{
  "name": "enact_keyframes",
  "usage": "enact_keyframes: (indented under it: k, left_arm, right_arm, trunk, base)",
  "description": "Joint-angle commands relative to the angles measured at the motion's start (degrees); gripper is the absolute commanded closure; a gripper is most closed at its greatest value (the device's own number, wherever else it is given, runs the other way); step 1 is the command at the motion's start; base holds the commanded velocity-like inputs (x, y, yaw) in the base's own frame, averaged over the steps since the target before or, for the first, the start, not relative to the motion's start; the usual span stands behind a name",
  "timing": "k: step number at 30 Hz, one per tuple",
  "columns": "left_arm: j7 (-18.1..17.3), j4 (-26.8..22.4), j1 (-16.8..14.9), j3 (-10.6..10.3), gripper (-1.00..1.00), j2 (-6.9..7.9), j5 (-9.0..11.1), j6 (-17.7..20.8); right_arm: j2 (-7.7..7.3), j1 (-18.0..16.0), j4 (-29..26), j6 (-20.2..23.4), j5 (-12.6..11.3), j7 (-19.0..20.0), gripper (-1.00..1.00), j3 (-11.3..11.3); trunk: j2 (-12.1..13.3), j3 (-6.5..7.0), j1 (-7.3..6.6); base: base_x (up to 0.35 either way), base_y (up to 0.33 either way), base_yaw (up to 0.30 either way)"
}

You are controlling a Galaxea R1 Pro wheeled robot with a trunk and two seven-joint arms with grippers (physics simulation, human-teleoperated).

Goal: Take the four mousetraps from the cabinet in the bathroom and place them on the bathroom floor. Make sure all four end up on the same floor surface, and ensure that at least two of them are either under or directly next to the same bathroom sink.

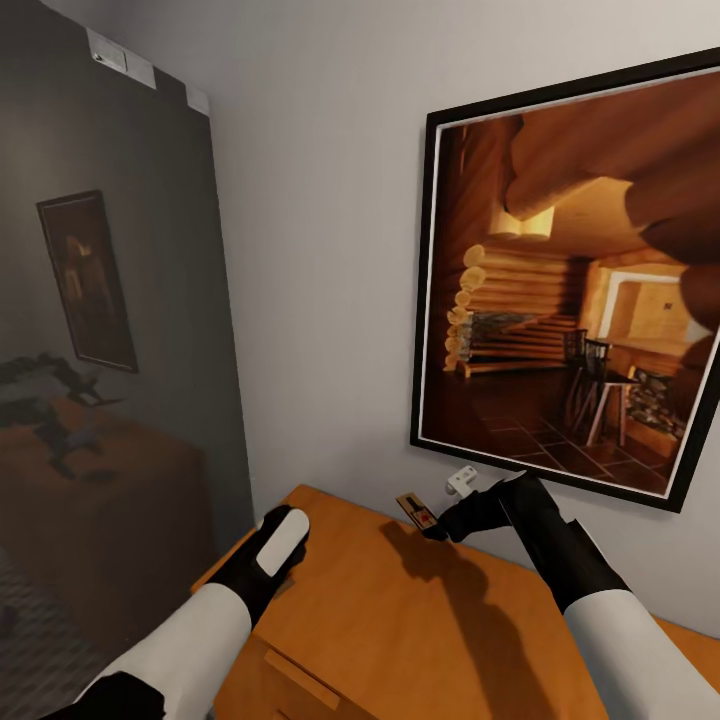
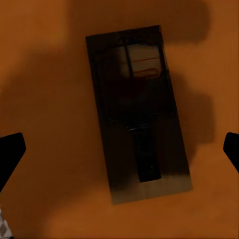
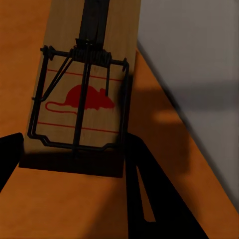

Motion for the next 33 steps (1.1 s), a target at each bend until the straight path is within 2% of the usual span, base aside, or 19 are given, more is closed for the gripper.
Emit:
enact_keyframes:
  k: [1, 11, 33]
  left_arm:
    - [0.3, 0.2, -0.1, -0.3, -1.0, 0.04, 0.2, 0.4]
    - [-1.6, 3.5, -0.1, -0.3, -1.0, -0.04, 0.2, -2.4]
    - [-2.9, 5.9, -0.1, -0.3, -1.0, -0.05, -0.1, -2.9]
  right_arm:
    - [-0.02, -0.1, -0.1, 0.2, 0.5, 0.5, 1.0, 0.1]
    - [-0.03, -0.1, -0.1, 0.2, 0.5, 0.5, 1.0, 0.1]
    - [-0.09, -0.1, -0.1, 0.2, 0.4, 0.5, 1.0, 0.1]
  trunk:
    - [-0.1, -0.1, 0.02]
    - [-0.1, -0.1, 0.02]
    - [-0.1, -0.1, 0.02]
  base:
    - [0.0, 0.0, 0.0]
    - [0.0, 0.0, 0.0]
    - [0.0, 0.0, 0.0]
